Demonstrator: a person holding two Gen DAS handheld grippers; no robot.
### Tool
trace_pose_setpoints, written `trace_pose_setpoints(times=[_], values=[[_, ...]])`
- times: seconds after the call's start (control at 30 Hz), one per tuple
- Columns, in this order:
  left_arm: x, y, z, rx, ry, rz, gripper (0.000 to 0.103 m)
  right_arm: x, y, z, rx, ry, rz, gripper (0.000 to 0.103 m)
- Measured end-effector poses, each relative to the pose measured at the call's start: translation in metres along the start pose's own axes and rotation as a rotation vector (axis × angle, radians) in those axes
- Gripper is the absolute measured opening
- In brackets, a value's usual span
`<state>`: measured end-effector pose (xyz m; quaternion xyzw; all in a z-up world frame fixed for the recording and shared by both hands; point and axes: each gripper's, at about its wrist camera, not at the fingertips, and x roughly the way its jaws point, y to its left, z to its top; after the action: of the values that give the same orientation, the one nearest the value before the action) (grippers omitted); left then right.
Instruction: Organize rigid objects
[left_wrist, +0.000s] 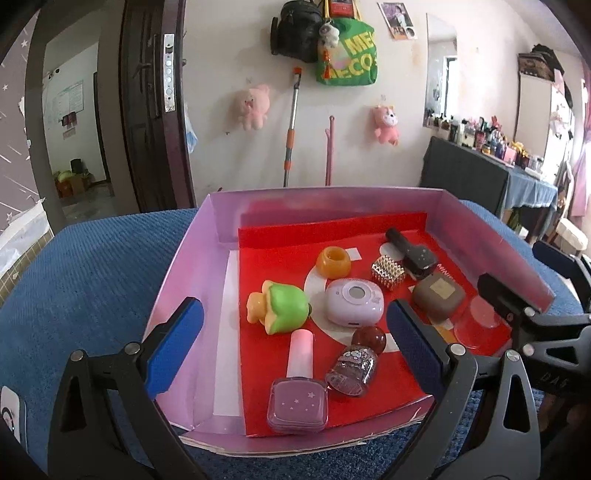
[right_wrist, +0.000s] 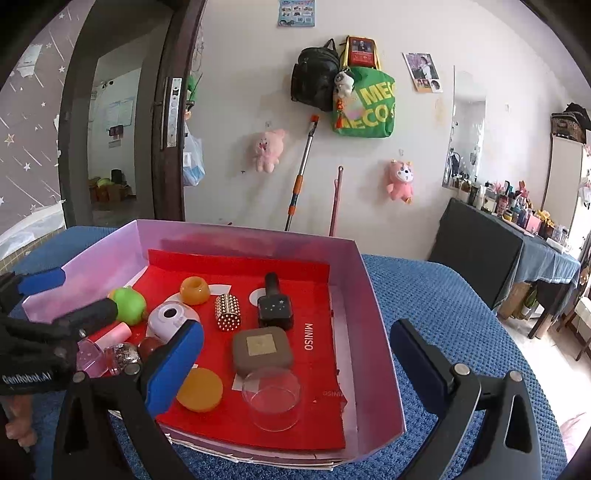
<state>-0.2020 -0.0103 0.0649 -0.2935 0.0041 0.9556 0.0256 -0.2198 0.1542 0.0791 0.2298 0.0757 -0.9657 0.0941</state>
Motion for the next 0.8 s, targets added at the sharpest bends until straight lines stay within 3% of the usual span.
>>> trace_pose_setpoints(times=[0.27,0.8], values=[[0.01,-0.006,-0.004,0.027,0.038,0.014,0.101,0.01,-0.011,-0.001,0.058,0.055,-0.001,0.103],[0.016,-0.001,-0.001,-0.012,0.053,0.026,0.101,0.014,-0.007,-0.001,0.046,0.078,-0.005,0.103]])
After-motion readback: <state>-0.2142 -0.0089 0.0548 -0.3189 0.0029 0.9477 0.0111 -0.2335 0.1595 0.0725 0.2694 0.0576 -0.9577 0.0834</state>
